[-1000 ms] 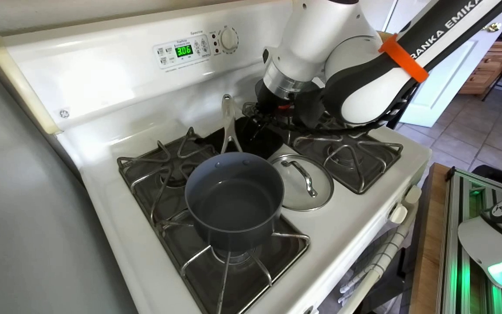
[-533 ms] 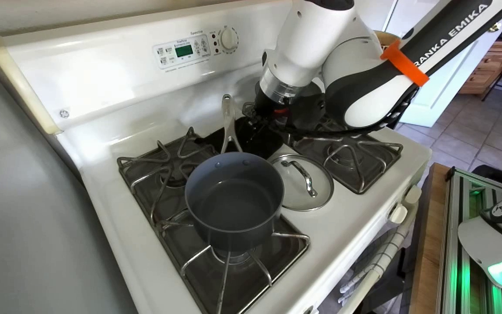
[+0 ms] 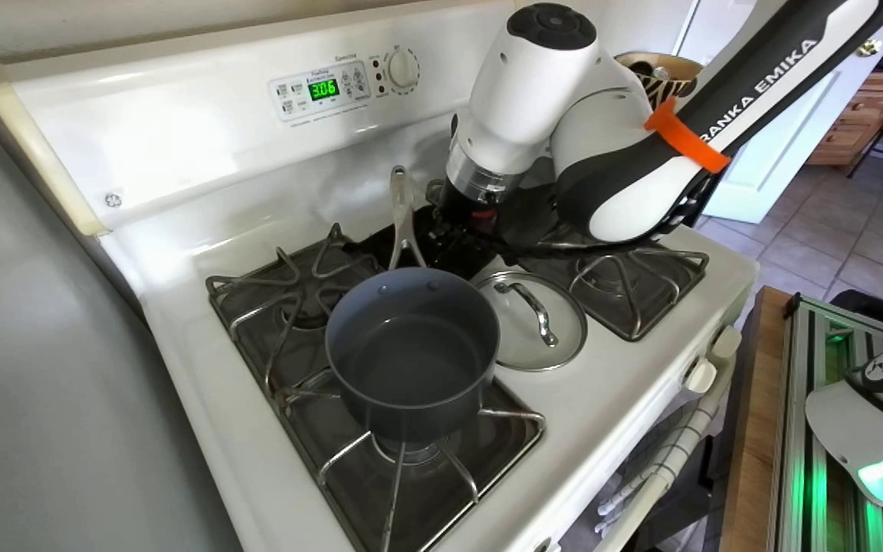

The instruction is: Use the black pot holder to place the glass lid on the pot.

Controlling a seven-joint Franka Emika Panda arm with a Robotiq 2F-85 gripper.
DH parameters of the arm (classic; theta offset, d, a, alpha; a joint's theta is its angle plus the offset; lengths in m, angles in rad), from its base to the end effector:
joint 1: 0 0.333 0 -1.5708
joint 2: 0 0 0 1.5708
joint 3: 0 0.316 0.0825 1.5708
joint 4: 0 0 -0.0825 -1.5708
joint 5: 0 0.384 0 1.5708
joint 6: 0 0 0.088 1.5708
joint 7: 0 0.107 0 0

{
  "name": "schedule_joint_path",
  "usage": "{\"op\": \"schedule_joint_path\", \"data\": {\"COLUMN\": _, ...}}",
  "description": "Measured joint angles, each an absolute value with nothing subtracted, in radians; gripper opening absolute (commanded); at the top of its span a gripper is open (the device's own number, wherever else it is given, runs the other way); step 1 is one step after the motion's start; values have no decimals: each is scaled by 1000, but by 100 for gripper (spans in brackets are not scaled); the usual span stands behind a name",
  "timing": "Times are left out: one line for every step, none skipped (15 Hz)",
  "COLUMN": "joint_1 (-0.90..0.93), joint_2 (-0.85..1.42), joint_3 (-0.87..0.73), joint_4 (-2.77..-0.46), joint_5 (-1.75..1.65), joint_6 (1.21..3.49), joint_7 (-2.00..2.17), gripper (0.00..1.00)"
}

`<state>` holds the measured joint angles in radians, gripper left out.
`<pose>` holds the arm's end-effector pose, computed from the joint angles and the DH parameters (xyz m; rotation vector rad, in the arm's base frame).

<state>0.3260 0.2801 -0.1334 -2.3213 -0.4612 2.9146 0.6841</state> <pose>0.5308 0.1312 0.2493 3.0311 -0.0702 0.5517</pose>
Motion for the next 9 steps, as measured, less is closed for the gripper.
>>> {"op": "schedule_joint_path", "data": {"joint_1": 327, "joint_2": 289, "joint_3": -134, "joint_4": -2315, "joint_5": -461, "joint_6": 2915, "joint_7": 685, "gripper": 74}}
{"op": "schedule_joint_path", "data": {"joint_1": 328, "joint_2": 298, "joint_3": -135, "joint_4": -2308, "joint_5": -461, "joint_6": 2915, "joint_7": 686, "gripper": 67}}
{"op": "schedule_joint_path", "data": {"joint_1": 328, "joint_2": 307, "joint_3": -136, "joint_4": -2302, "joint_5": -461, "joint_6": 2915, "joint_7": 689, "gripper": 56}}
{"op": "schedule_joint_path", "data": {"joint_1": 328, "joint_2": 314, "joint_3": -137, "joint_4": -2296, "joint_5": -461, "joint_6": 2915, "joint_7": 694, "gripper": 49}}
{"op": "schedule_joint_path", "data": {"joint_1": 328, "joint_2": 316, "joint_3": -137, "joint_4": -2290, "joint_5": -461, "joint_6": 2915, "joint_7": 699, "gripper": 41}}
{"op": "schedule_joint_path", "data": {"joint_1": 329, "joint_2": 317, "joint_3": -137, "joint_4": -2285, "joint_5": -461, "joint_6": 2915, "joint_7": 703, "gripper": 34}}
{"op": "schedule_joint_path", "data": {"joint_1": 329, "joint_2": 317, "joint_3": -137, "joint_4": -2280, "joint_5": -460, "joint_6": 2915, "joint_7": 707, "gripper": 25}}
{"op": "schedule_joint_path", "data": {"joint_1": 329, "joint_2": 318, "joint_3": -137, "joint_4": -2277, "joint_5": -460, "joint_6": 2915, "joint_7": 710, "gripper": 17}}
{"op": "schedule_joint_path", "data": {"joint_1": 329, "joint_2": 318, "joint_3": -137, "joint_4": -2275, "joint_5": -459, "joint_6": 2915, "joint_7": 713, "gripper": 10}}
